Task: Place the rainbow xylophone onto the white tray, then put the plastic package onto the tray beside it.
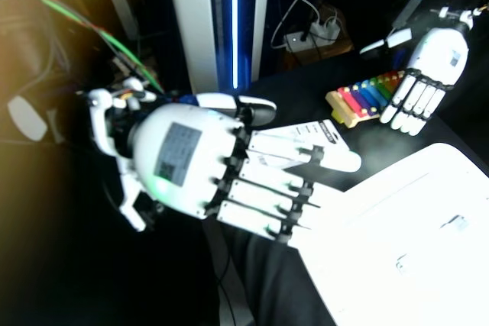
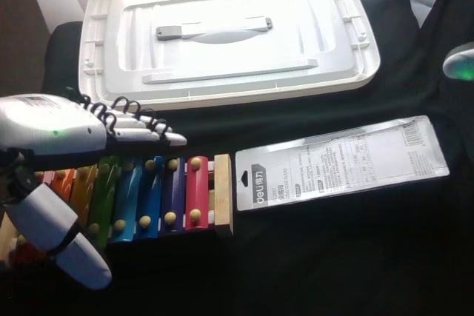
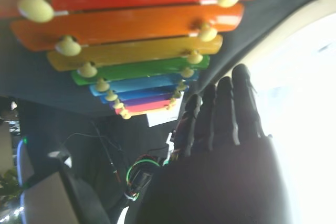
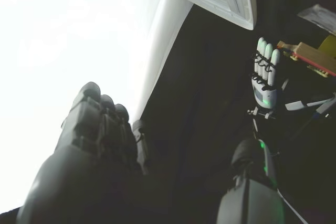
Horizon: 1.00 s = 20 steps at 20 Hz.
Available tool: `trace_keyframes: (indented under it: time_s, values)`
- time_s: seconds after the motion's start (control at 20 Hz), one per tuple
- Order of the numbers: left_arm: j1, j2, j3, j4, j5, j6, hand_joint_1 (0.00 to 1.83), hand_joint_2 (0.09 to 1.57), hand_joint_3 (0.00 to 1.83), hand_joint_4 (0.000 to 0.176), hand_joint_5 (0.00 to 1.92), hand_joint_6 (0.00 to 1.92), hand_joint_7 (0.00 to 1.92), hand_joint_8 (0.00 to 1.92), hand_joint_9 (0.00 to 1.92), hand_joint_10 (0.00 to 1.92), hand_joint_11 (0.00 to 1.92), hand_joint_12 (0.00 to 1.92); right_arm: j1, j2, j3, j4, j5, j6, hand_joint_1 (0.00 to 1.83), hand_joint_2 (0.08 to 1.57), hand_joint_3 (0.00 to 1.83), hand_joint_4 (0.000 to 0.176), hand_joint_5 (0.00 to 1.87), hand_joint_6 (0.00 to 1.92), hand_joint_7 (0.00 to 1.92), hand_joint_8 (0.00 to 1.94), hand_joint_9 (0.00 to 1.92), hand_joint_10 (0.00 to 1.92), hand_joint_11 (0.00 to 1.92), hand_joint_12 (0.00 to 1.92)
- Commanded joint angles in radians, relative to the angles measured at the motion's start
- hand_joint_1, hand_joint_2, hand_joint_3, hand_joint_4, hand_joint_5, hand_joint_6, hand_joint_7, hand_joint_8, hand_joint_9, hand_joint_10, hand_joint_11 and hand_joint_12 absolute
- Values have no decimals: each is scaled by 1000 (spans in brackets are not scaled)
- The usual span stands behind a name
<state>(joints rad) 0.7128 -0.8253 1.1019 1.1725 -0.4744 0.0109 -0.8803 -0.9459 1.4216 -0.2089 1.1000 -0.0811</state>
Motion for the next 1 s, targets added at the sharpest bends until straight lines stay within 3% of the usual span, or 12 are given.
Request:
trace_keyframes:
  time_s: [0.0,0.1,0.15,0.2,0.25,0.3,0.45,0.65,0.7,0.75,0.8,0.95]
  values:
    - [-4,-8,8,-30,-36,-11,540,628,0,6,0,0,0,0,0,0,89,47,9,0,5,53,109,11,778,814,0,121,0,0,0,0,29,9,24,114]
    - [-1,-23,19,-25,-30,-10,541,625,0,21,0,0,0,0,17,7,123,64,9,0,5,47,109,18,775,799,0,121,0,0,0,0,35,10,30,120]
    - [-1,-30,25,-24,-27,-10,540,631,0,8,0,0,0,0,26,9,123,65,9,0,5,44,109,20,768,796,0,118,0,0,0,0,34,8,31,122]
    - [-1,-36,30,-24,-25,-10,578,633,1,23,0,0,0,0,28,9,113,62,9,0,5,42,109,20,788,798,0,117,0,0,0,0,38,9,42,128]
    - [0,-42,34,-23,-22,-10,623,646,5,0,0,0,0,0,29,8,99,57,9,0,5,40,109,20,788,801,0,117,0,0,0,0,38,8,44,130]
    - [3,-48,38,-23,-20,-10,641,633,0,8,0,0,0,0,27,7,87,53,9,0,5,38,109,20,777,796,0,109,0,0,0,0,41,9,45,132]
    - [8,-59,45,-22,-18,-10,641,628,0,0,0,0,42,13,89,25,175,94,9,1,5,34,109,20,786,800,0,91,5,2,0,0,50,9,39,136]
    - [11,-72,49,-22,-18,-9,802,699,6,1,0,0,91,7,126,12,123,86,9,1,5,33,109,21,752,791,0,103,14,4,0,0,46,5,39,144]
    - [12,-76,50,-22,-18,-8,906,746,2,17,0,0,120,2,153,5,124,110,9,1,5,33,109,21,781,811,3,97,14,3,0,0,47,4,26,143]
    - [13,-81,53,-21,-19,-8,906,746,2,17,0,0,120,2,153,5,124,110,9,1,5,32,109,21,781,811,3,97,14,3,0,0,47,4,26,143]
    - [15,-85,55,-21,-20,-8,950,782,1,41,74,3,178,3,212,8,170,160,9,1,4,31,109,21,792,810,2,103,17,3,0,0,60,9,39,150]
    - [17,-90,57,-22,-18,-3,1015,883,0,38,243,2,305,2,335,2,176,349,9,1,4,26,109,21,793,811,2,100,35,8,1,0,73,11,62,163]
